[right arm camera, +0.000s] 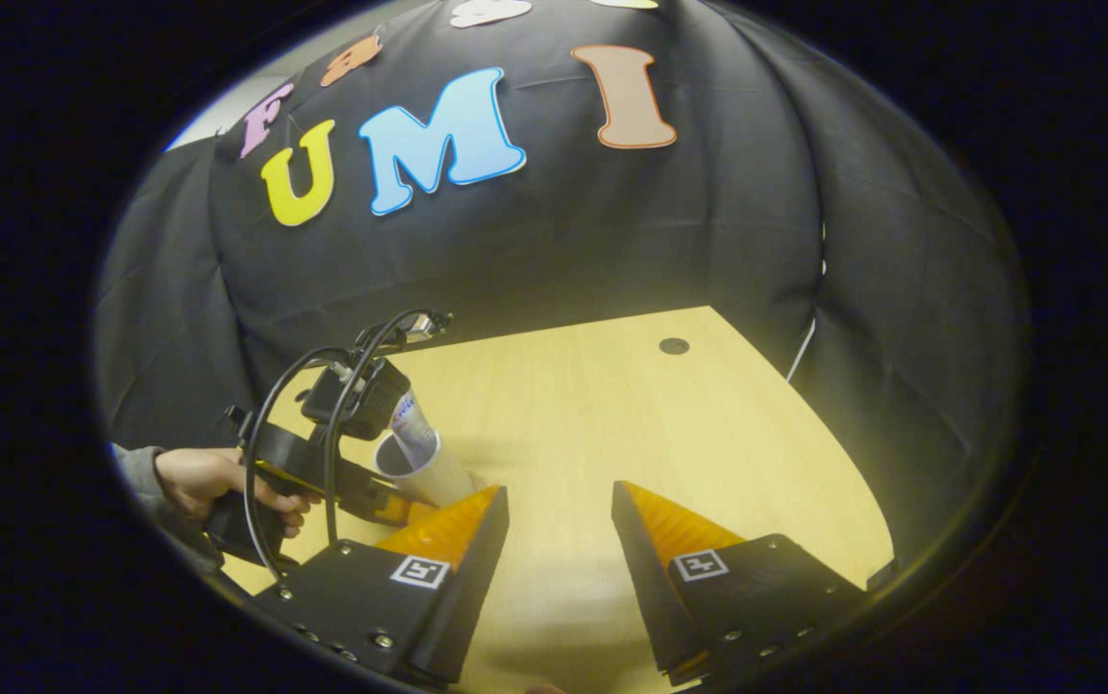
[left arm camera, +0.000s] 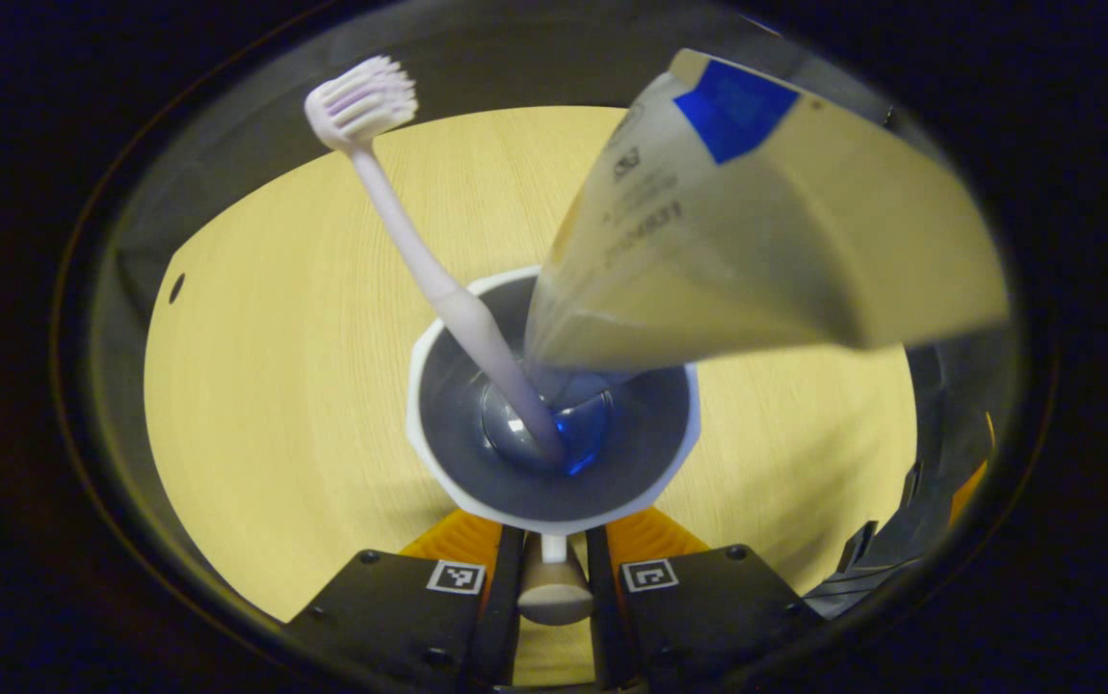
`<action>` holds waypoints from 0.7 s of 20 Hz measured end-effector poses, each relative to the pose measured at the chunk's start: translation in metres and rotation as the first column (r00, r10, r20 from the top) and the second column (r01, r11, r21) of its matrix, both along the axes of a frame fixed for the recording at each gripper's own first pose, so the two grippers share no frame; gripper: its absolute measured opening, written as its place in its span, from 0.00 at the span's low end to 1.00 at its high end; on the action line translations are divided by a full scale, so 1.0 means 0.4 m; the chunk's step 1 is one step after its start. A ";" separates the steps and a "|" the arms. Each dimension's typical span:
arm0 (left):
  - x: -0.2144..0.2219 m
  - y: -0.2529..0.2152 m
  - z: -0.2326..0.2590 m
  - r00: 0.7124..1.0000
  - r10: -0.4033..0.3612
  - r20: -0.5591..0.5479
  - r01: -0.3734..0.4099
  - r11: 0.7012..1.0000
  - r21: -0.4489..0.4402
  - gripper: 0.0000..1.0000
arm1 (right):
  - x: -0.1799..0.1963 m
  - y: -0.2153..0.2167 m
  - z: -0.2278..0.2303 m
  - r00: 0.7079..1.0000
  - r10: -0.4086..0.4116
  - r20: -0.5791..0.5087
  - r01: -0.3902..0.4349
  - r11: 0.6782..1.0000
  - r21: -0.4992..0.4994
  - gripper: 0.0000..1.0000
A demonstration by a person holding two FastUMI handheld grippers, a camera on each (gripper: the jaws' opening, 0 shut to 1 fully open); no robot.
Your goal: Put the toothbrush and toothpaste on the desktop into the cup, then pick up the cup and place it on the coaster on the desktop.
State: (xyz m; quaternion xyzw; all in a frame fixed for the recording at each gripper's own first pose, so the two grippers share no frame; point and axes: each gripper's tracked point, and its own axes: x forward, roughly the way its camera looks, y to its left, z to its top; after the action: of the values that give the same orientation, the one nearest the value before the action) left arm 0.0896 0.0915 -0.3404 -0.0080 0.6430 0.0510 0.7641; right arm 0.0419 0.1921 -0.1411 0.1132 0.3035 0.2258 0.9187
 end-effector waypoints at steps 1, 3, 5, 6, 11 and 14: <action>-0.004 -0.001 0.008 1.000 0.003 0.005 -0.003 1.000 -0.017 0.39 | -0.005 -0.001 0.003 1.000 0.005 0.003 -0.005 1.000 0.003 0.69; -0.020 0.006 0.025 1.000 0.010 0.009 -0.010 1.000 -0.026 0.44 | -0.011 0.000 0.010 1.000 0.012 0.011 -0.013 1.000 0.006 0.69; -0.042 -0.007 0.038 0.999 0.027 0.023 -0.026 0.998 -0.054 0.51 | -0.017 0.003 0.020 0.999 0.024 0.021 -0.024 1.000 0.009 0.69; -0.052 -0.007 0.047 0.999 0.032 0.035 -0.030 0.998 -0.056 0.62 | -0.020 0.004 0.026 0.999 0.031 0.029 -0.032 0.999 0.011 0.69; -0.117 -0.001 0.127 0.991 0.083 0.101 -0.076 0.995 -0.065 0.87 | -0.037 0.009 0.060 0.993 0.086 0.080 -0.087 0.996 0.008 0.69; -0.161 0.016 0.224 0.973 0.121 0.197 -0.114 0.992 -0.045 0.96 | -0.049 0.008 0.091 0.984 0.126 0.123 -0.128 0.992 0.005 0.69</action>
State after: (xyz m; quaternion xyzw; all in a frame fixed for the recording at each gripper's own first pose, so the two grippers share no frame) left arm 0.0250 0.0978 -0.2508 -0.0639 0.5622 0.0842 0.8202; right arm 0.0223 0.1954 -0.1049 0.0855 0.2517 0.2925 0.9186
